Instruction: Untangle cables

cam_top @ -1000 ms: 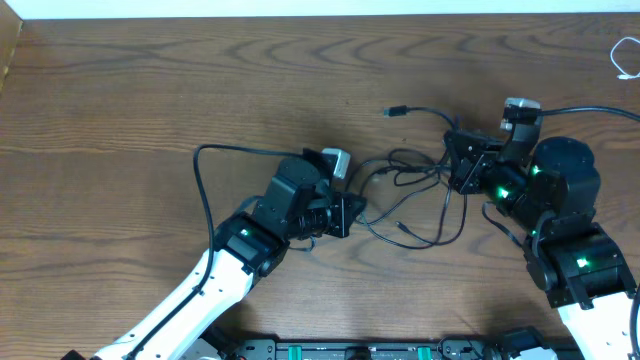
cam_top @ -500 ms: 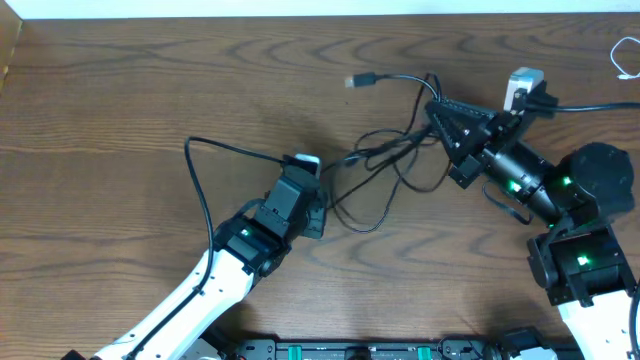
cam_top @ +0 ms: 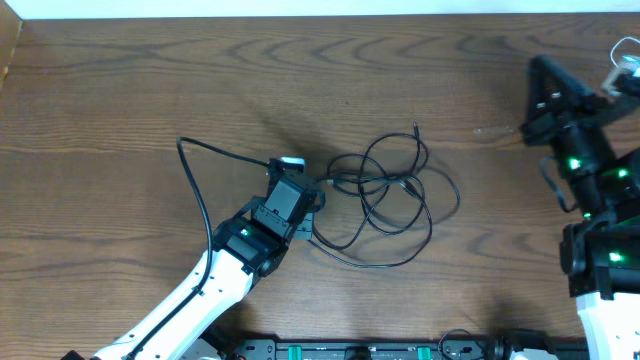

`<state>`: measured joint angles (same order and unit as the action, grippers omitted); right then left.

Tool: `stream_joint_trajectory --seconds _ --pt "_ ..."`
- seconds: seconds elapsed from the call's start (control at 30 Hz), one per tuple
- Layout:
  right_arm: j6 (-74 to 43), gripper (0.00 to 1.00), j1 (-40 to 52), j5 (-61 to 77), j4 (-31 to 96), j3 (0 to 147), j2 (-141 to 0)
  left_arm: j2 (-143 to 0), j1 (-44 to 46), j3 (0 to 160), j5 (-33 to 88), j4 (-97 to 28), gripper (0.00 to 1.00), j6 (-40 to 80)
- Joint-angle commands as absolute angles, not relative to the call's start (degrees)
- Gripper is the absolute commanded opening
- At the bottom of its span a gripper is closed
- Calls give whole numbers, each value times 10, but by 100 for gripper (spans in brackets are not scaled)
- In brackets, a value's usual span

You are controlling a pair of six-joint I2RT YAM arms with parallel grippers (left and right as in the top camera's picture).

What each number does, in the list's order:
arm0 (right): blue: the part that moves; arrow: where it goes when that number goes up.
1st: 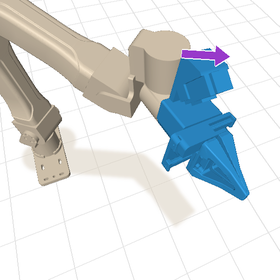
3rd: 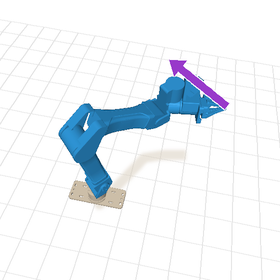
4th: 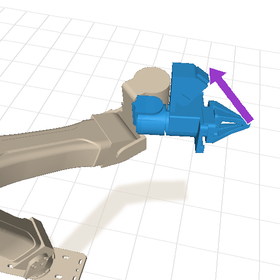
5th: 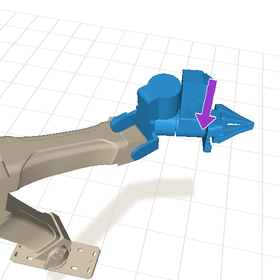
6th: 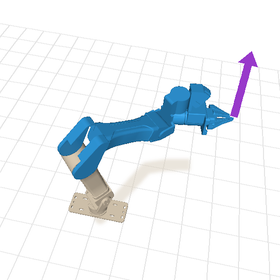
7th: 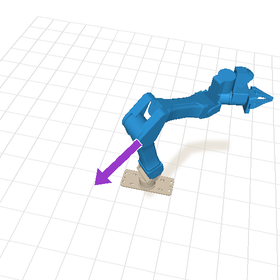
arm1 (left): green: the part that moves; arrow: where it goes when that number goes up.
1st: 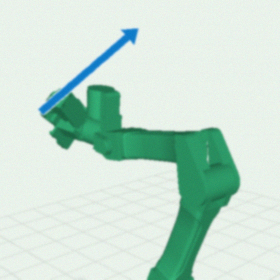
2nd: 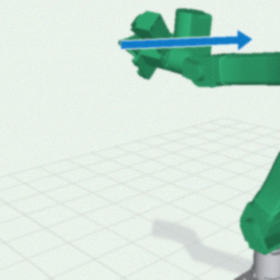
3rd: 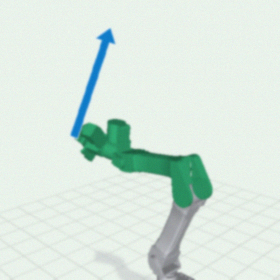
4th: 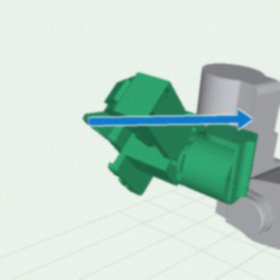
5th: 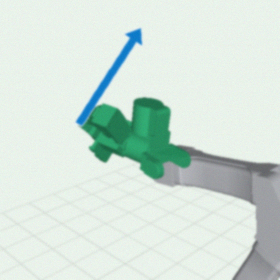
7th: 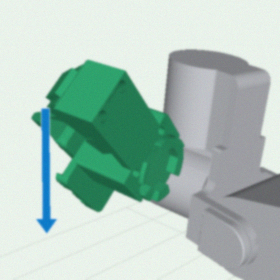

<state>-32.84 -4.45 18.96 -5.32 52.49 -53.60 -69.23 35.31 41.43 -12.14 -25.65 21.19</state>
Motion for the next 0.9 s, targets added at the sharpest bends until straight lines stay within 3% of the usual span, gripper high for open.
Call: stream_joint_trajectory --seconds 0.0,0.17,0.23,0.37,0.4,0.43,0.47,0.87 --pt "-337 12 -71 152 -23 537 -533 -695 350 413 -162 -265 7 252" --pt "-365 33 -70 173 99 537 -538 -695 350 413 -158 -264 8 319" --pt "-384 36 -70 174 145 537 -547 -695 350 413 -153 -265 30 355" --pt "-385 40 -70 176 216 537 -572 -695 350 413 -105 -263 47 438" --pt "-385 40 -70 176 234 537 -579 -695 350 413 -94 -260 43 453" --pt "-385 39 -70 176 245 537 -585 -695 350 413 -89 -258 11 464" --pt "-385 38 -70 176 259 537 -592 -695 350 413 -85 -258 8 480" --pt "-385 29 -70 183 385 537 -627 -695 350 413 40 -246 7 690"
